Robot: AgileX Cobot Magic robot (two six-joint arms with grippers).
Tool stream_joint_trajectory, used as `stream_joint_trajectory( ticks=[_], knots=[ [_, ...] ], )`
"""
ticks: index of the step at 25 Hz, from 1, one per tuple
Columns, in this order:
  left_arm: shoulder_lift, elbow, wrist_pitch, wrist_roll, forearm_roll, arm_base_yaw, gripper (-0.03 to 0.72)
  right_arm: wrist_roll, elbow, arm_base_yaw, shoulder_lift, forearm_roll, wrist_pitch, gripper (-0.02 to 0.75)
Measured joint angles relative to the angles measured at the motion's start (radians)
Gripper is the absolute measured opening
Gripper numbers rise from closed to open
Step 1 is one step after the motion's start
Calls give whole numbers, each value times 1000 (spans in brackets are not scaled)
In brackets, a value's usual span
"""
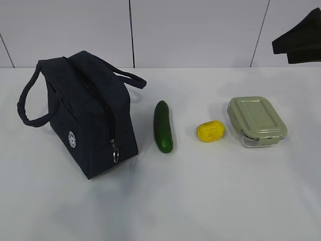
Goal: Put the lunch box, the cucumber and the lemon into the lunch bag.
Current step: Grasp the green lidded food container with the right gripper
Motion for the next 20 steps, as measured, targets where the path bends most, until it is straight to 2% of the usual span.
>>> stream_joint_trajectory(
  ticks=[6, 20],
  knots=[
    [0, 0, 0, 0, 0, 0, 241, -18, -15, 0, 71, 2, 0, 588],
    [0, 0, 0, 0, 0, 0, 241, -10, -163, -20, 186, -21, 0, 588]
  ],
)
